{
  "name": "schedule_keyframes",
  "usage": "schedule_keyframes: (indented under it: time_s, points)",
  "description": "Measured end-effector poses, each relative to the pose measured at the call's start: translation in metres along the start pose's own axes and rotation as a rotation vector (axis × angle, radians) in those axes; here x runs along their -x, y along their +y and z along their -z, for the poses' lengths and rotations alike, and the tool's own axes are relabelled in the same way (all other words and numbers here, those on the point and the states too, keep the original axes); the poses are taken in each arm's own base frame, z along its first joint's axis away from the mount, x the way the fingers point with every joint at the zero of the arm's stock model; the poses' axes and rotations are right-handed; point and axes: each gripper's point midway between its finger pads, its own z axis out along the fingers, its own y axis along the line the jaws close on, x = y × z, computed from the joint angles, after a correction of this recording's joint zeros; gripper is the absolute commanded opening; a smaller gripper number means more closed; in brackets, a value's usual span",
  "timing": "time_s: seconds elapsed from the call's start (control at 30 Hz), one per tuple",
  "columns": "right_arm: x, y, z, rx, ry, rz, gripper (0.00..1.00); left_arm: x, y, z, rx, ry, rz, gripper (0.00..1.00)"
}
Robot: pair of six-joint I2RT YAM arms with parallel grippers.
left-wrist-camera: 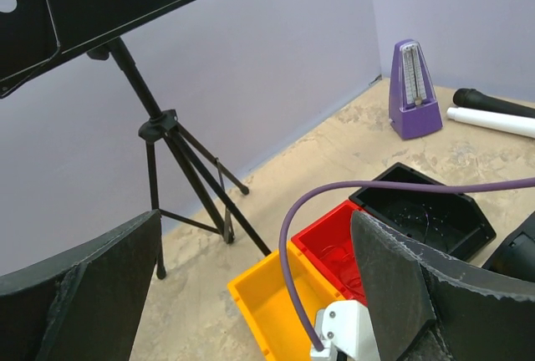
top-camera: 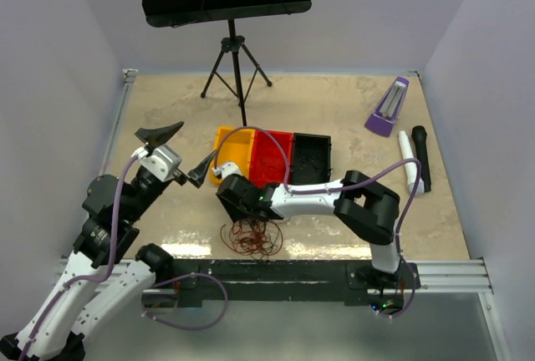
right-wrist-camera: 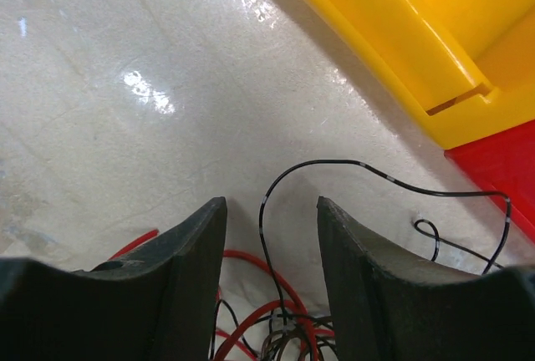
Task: Untangle the cables
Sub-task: Pick up the cable at the center of the board.
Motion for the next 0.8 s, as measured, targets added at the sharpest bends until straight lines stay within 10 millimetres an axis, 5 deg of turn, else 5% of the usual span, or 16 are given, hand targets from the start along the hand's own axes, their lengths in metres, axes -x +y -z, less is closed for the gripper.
schedule_keyframes:
  time_s: [0.37, 0.43, 0.53, 0.67, 0.8]
  points:
    - [0.001, -0.002, -0.006, -0.012, -0.006, 0.02, 0.1, 0.006, -0.001, 0.004, -0.01, -0.018, -0.005, 1.0]
    - [0.01, -0.002, -0.005, -0.021, -0.027, 0.026, 0.0, 0.008, -0.003, 0.005, -0.019, -0.026, -0.01, 1.0]
    - [0.03, 0.0, 0.003, -0.029, -0.076, 0.014, 0.0, 0.009, -0.004, 0.006, -0.029, -0.031, -0.014, 1.0]
    - [0.075, -0.001, 0.044, -0.016, -0.198, -0.034, 0.0, 0.008, -0.005, 0.006, -0.034, -0.027, -0.013, 1.0]
    - [0.138, -0.005, 0.112, 0.012, -0.382, -0.114, 0.0, 0.009, -0.008, 0.006, -0.051, -0.028, -0.014, 1.0]
